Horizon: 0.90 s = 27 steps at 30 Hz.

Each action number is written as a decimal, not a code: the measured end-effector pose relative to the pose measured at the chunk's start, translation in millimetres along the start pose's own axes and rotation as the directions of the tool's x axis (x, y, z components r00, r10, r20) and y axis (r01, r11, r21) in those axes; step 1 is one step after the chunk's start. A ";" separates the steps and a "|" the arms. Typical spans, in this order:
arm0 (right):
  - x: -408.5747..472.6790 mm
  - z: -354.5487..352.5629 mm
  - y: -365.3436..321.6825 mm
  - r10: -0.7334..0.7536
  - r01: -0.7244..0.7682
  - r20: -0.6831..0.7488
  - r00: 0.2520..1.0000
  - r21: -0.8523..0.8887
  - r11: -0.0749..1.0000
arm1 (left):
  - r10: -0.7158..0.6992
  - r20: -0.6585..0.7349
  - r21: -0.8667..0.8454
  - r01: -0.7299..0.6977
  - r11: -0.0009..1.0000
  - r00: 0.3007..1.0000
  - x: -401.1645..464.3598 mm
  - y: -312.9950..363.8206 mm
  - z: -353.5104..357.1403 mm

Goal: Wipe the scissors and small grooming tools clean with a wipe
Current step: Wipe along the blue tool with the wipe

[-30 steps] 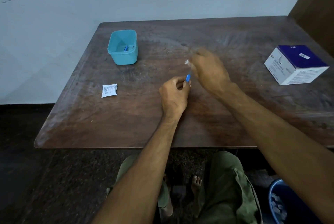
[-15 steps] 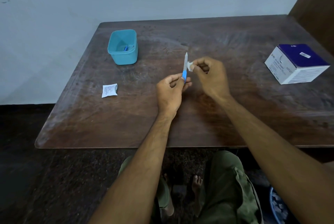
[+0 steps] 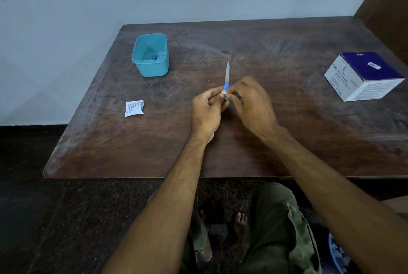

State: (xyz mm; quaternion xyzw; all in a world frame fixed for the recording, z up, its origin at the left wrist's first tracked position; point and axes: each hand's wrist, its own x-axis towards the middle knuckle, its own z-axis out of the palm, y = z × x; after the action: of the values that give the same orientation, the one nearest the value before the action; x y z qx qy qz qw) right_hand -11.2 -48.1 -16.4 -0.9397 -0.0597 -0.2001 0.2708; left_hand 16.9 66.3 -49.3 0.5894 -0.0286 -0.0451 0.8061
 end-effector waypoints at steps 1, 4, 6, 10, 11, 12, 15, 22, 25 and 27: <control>1.7 -1.0 -0.3 0.020 -0.020 -0.009 1.000 0.000 1.000 | -0.005 0.009 0.000 0.005 1.000 1.000 -0.1 0.7 -0.1; 10.8 -3.9 -0.8 0.081 -0.079 -0.048 0.996 0.025 0.997 | -0.022 0.032 -0.015 0.022 1.000 0.999 -1.1 3.5 1.1; 12.0 -2.3 -2.4 0.092 -0.091 -0.048 0.995 0.031 0.995 | -0.031 0.027 -0.029 0.032 0.999 0.999 -1.5 5.0 1.3; 1.8 2.2 -1.0 0.061 -0.062 0.018 0.998 0.019 0.998 | -0.043 0.025 -0.027 0.044 0.999 0.999 -0.6 4.6 -0.5; 0.6 1.3 0.2 0.054 -0.055 0.026 0.998 0.022 0.998 | -0.044 0.033 -0.019 0.045 0.999 0.999 -0.6 4.3 -0.6; 0.7 -0.1 0.9 0.049 -0.049 0.030 0.998 0.026 0.998 | -0.044 0.038 -0.014 0.045 0.999 0.998 -0.4 3.9 -0.2; 7.4 -3.9 -0.2 0.075 -0.075 0.010 0.997 0.041 0.996 | -0.045 0.034 -0.024 0.046 0.999 0.998 -1.1 4.5 1.1; 8.0 -2.9 -3.3 0.109 -0.108 -0.020 0.994 0.063 0.992 | -0.036 -0.014 -0.064 0.035 0.997 0.999 -2.2 6.6 0.4; 0.8 -3.2 -1.2 0.076 -0.076 0.004 0.997 0.081 0.994 | -0.028 -0.038 -0.040 0.026 0.999 0.999 -2.6 6.7 1.3; 3.7 -4.3 0.3 0.091 -0.089 -0.022 0.996 0.085 0.992 | -0.031 -0.037 -0.036 0.029 0.999 0.999 -3.8 8.2 2.6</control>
State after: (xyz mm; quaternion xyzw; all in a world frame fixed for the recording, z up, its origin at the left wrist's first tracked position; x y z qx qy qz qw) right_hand -9.3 -50.7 -11.7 -0.9266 -0.0222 -0.1971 0.3193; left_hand 13.2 66.8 -40.7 0.5763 -0.0037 -0.0465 0.8159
